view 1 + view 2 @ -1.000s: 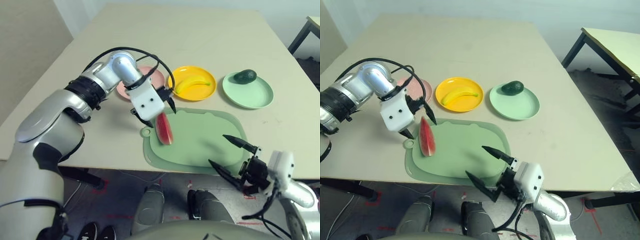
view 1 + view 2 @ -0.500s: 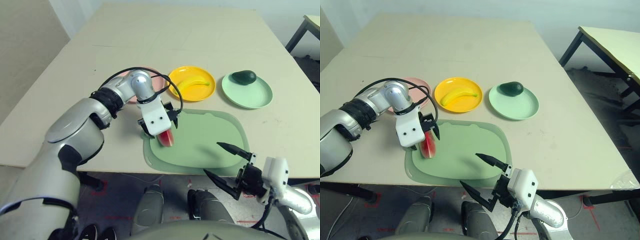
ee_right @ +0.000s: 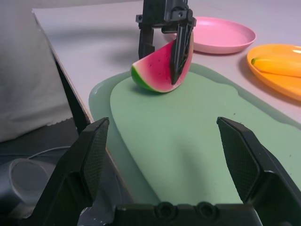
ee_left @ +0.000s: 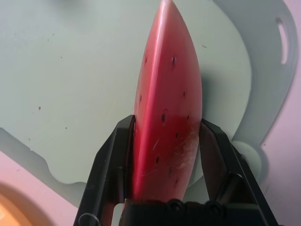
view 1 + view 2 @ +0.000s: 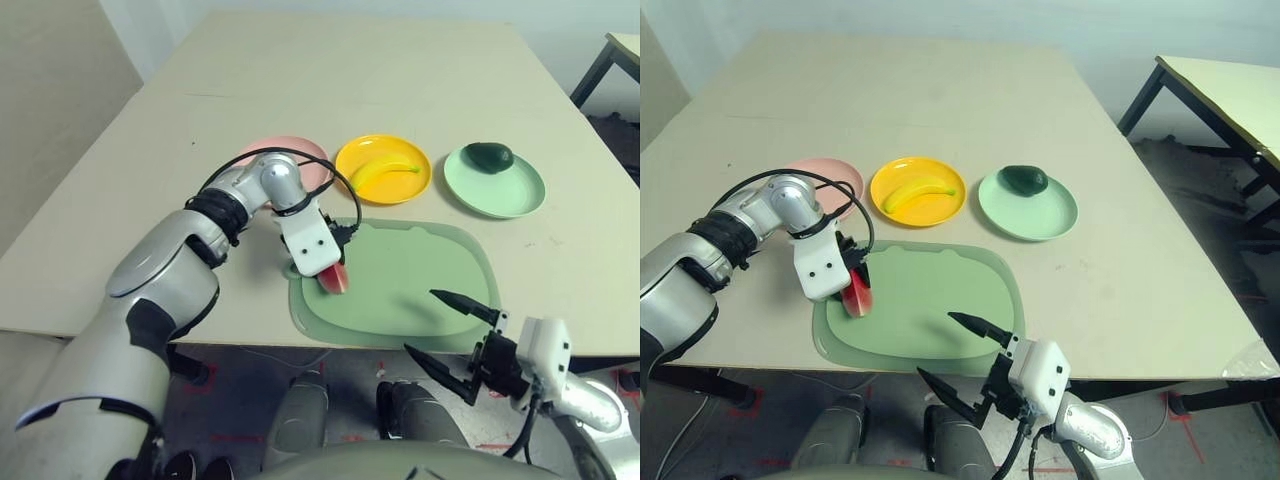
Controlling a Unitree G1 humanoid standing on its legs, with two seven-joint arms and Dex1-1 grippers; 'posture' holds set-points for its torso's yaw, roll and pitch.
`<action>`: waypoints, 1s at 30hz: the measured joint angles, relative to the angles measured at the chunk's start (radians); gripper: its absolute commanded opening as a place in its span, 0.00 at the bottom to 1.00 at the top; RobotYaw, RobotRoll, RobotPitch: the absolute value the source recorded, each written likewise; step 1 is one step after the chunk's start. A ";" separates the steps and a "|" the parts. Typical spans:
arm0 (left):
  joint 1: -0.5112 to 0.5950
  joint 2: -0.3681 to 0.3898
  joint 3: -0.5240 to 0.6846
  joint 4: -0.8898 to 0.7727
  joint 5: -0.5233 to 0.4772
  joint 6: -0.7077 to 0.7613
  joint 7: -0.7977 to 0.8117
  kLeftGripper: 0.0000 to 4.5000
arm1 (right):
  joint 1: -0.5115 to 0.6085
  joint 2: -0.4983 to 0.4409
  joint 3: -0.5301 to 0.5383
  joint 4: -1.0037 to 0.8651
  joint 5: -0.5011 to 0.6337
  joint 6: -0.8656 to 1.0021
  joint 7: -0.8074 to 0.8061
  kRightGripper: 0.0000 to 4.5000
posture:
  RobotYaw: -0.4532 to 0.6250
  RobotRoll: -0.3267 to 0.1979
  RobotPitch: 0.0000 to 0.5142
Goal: Place the fruits into color-matched plates.
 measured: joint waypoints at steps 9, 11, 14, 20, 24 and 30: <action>-0.068 0.131 0.051 -0.031 -0.203 0.217 -0.002 0.49 | 0.001 0.006 0.004 -0.091 0.016 0.054 -0.076 1.00 | 0.52 0.62 0.28; -0.099 0.140 0.102 0.034 -0.149 0.197 0.018 0.49 | 0.005 0.021 0.005 -0.144 0.022 0.105 -0.127 1.00 | 0.52 0.62 0.28; -0.142 0.185 0.165 0.165 -0.010 0.175 0.116 0.49 | 0.014 0.045 0.008 -0.247 0.034 0.198 -0.223 1.00 | 0.51 0.62 0.29; -0.155 0.207 0.205 0.294 0.249 0.171 0.400 0.49 | 0.042 0.085 0.029 -0.354 0.015 0.290 -0.359 1.00 | 0.49 0.62 0.29; -0.155 0.173 0.217 0.347 0.369 0.206 0.584 0.49 | 0.055 0.091 0.037 -0.364 -0.002 0.304 -0.401 1.00 | 0.47 0.62 0.29; -0.153 0.085 0.225 0.381 0.498 0.265 0.821 0.49 | 0.062 0.091 0.051 -0.366 -0.019 0.302 -0.420 1.00 | 0.46 0.62 0.28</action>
